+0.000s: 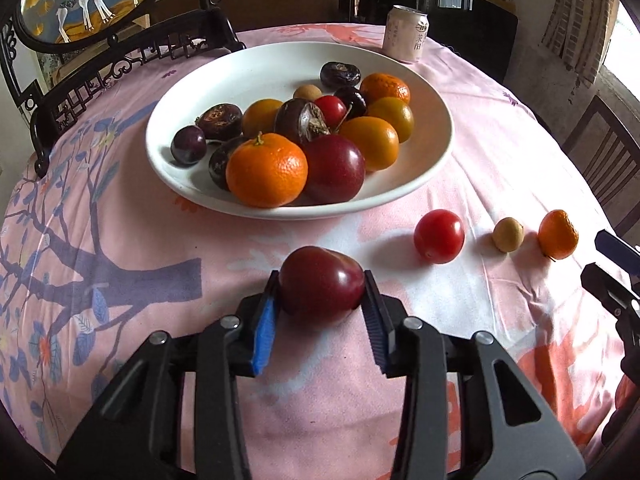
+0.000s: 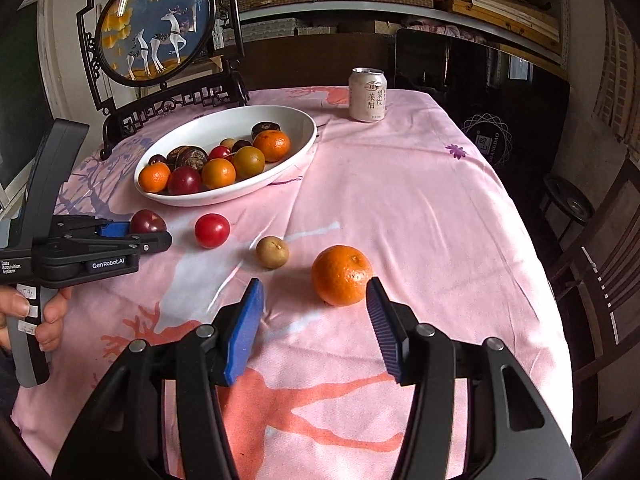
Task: Organize fruits
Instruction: 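Grasp a large orange with the right gripper while the left grasps a red plum, then carry the orange and plum onto the white plate and open both grippers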
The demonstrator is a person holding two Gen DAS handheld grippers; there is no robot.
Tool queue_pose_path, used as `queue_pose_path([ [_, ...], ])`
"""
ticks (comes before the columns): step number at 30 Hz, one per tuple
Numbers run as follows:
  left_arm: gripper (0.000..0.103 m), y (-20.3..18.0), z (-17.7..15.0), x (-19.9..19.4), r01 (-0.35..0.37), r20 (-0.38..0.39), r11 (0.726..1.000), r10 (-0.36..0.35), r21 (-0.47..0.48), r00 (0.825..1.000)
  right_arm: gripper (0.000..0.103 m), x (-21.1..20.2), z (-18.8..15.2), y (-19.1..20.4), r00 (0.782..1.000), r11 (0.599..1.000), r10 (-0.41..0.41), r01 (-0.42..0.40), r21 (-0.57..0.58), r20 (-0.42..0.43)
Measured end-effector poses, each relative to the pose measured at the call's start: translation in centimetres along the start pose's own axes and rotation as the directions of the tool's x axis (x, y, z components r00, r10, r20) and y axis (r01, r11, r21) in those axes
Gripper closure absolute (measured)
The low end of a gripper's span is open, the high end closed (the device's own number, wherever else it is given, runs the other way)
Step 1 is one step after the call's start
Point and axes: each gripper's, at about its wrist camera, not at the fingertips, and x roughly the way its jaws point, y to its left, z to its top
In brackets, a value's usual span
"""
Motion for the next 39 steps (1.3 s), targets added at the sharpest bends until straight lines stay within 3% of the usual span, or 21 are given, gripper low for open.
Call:
queue_pose_path([
  [12, 0.064, 0.6, -0.6, -0.9, 0.019, -0.004, 1.0, -0.019, 0.003, 1.0, 0.05, 4.7, 0.7, -0.9, 0.991, 0.999, -0.038, 0.04, 0.017, -0.127],
  [14, 0.064, 0.7, -0.7, -0.9, 0.018, -0.006, 1.0, -0.018, 0.003, 1.0, 0.057, 5.3, 0.9, -1.0, 0.99, 0.999, -0.044, 0.046, 0.016, -0.134],
  [16, 0.064, 0.8, -0.7, -0.9, 0.019, -0.007, 1.0, -0.019, 0.001, 1.0, 0.063, 5.4, 1.2, -1.0, 0.991, 0.999, -0.046, 0.049, 0.02, -0.124],
  [21, 0.064, 1.1, -0.9, -1.5, 0.026, 0.002, 1.0, -0.026, 0.006, 1.0, 0.063, 4.6, 1.3, -1.0, 0.995, 0.999, -0.018, 0.022, 0.041, -0.1],
  [27, 0.064, 1.6, -0.4, -4.6, 0.042, 0.055, 0.998, -0.044, 0.041, 0.997, 0.063, 1.1, 3.4, 1.8, 0.995, 0.995, 0.095, -0.095, 0.007, 0.007],
  [34, 0.064, 3.3, 3.1, -6.9, 0.04, 0.132, 0.999, -0.041, 0.015, 0.99, 0.063, 1.3, 7.7, 6.2, 0.983, 0.986, 0.157, -0.151, -0.075, 0.091],
  [39, 0.064, 5.4, 7.1, -4.4, 0.009, 0.135, 0.999, -0.002, -0.051, 0.991, 0.063, 4.7, 10.3, 9.0, 0.981, 0.98, 0.175, -0.165, -0.109, 0.089],
])
